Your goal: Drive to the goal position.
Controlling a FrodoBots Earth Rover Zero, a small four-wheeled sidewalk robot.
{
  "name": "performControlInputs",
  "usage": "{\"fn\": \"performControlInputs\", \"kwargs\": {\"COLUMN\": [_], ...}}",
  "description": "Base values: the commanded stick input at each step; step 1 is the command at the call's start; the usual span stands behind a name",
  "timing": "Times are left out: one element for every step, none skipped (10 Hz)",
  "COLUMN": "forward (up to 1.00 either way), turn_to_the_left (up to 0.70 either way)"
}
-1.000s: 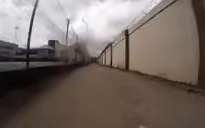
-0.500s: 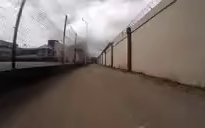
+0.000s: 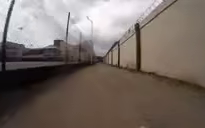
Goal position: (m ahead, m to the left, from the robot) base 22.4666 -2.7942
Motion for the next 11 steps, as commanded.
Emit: {"fn": "performControlInputs", "kwargs": {"forward": [1.0, 1.0, 1.0, 1.0, 1.0, 1.0, 1.0, 1.0, 1.0, 1.0, 1.0], "turn_to_the_left": [0.0, 0.0, 0.0, 0.0, 0.0, 0.0, 0.0, 0.0, 0.0, 0.0, -0.27]}}
